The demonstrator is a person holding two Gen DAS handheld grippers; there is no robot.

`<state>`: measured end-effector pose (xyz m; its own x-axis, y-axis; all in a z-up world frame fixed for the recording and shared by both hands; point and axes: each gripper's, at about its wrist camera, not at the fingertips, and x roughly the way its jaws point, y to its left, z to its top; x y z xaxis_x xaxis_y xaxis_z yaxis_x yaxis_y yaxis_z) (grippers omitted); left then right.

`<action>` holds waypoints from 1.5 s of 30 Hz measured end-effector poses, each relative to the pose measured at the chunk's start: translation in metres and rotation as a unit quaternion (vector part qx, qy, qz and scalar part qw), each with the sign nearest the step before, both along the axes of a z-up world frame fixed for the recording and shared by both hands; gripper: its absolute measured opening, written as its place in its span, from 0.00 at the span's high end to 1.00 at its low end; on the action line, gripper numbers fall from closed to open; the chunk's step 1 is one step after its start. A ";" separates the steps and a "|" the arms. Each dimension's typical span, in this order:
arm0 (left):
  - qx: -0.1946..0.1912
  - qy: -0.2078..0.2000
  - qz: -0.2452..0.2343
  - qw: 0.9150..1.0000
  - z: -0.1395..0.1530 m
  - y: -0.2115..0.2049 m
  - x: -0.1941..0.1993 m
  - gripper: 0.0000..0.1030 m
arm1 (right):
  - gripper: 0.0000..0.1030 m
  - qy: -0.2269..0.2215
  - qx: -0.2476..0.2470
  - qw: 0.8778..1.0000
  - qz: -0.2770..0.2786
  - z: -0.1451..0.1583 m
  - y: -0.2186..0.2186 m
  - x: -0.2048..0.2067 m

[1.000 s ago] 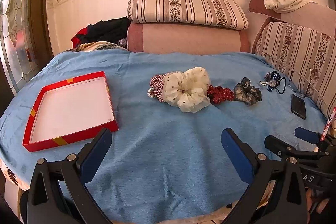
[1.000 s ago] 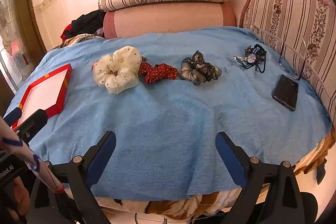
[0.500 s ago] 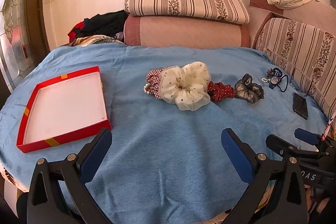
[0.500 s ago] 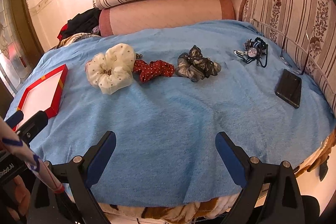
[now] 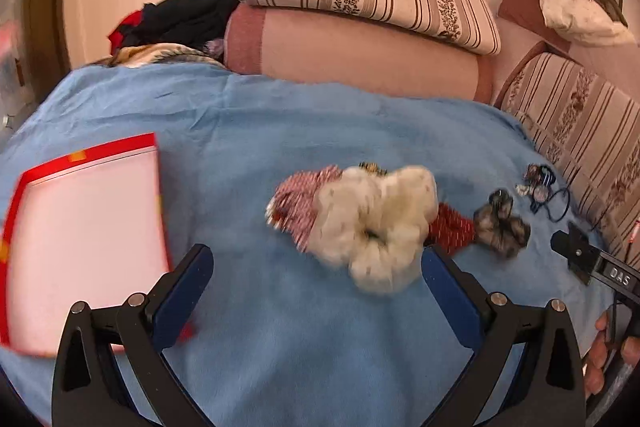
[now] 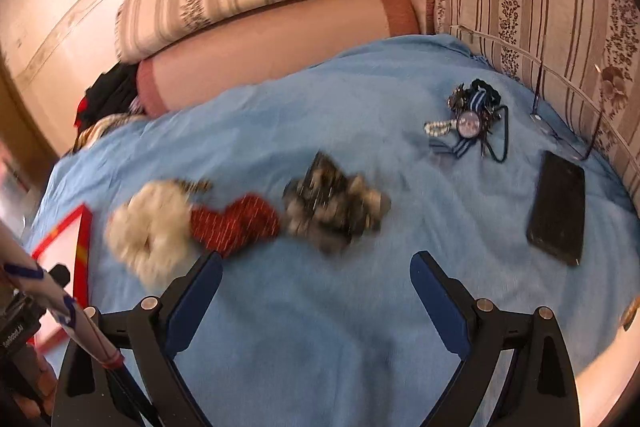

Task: Organize jewelry
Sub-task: 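Grasp the cream polka-dot scrunchie with the left gripper while the right gripper grasps the grey-black sheer scrunchie, then carry both held scrunchies over to the red-rimmed tray and lower them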

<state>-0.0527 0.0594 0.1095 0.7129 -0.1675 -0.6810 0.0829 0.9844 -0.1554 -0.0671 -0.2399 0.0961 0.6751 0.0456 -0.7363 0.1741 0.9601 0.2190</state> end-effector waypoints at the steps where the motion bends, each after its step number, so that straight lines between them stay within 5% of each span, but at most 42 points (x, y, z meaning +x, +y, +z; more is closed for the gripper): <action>1: 0.001 0.006 -0.010 1.000 -0.002 -0.002 0.010 0.00 | 0.05 0.000 0.001 1.000 -0.003 0.000 -0.003 0.006; 6: 0.014 0.015 -0.039 0.999 -0.023 -0.018 0.039 0.00 | 0.05 0.002 0.032 0.999 -0.020 -0.014 -0.025 0.028; 10: 0.027 0.006 -0.045 0.999 -0.036 -0.024 0.049 0.03 | 0.17 0.018 0.060 0.997 -0.039 -0.034 -0.046 0.035; 19: 0.049 0.019 -0.082 0.995 -0.060 -0.045 0.067 0.42 | 0.18 0.036 0.083 0.995 -0.030 -0.051 -0.044 0.053; 21: 0.049 0.018 -0.084 0.995 -0.063 -0.045 0.067 0.67 | 0.21 0.048 0.092 0.994 -0.022 -0.058 -0.039 0.060; 23: 0.040 0.018 -0.089 0.995 -0.063 -0.042 0.067 0.82 | 0.60 0.056 0.101 0.993 -0.022 -0.063 -0.037 0.063; 24: 0.027 0.015 -0.093 0.995 -0.061 -0.039 0.066 0.85 | 0.68 0.060 0.097 0.993 -0.026 -0.064 -0.037 0.064; 27: 0.021 0.001 -0.095 0.995 -0.054 -0.036 0.062 0.86 | 0.87 0.039 0.100 0.994 -0.032 -0.058 -0.040 0.058; 33: 0.014 -0.024 -0.105 0.994 -0.041 -0.038 0.054 0.86 | 0.89 -0.051 0.048 0.997 -0.018 -0.020 -0.032 0.035; 45: -0.006 -0.041 -0.104 0.994 -0.027 -0.025 0.048 0.86 | 0.90 -0.112 0.056 0.991 0.037 -0.001 -0.006 0.025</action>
<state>-0.0051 0.0348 0.0824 0.7146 -0.3253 -0.6194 0.2972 0.9426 -0.1522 -0.0423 -0.2463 0.0954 0.8133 0.1746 -0.5551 0.0386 0.9356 0.3509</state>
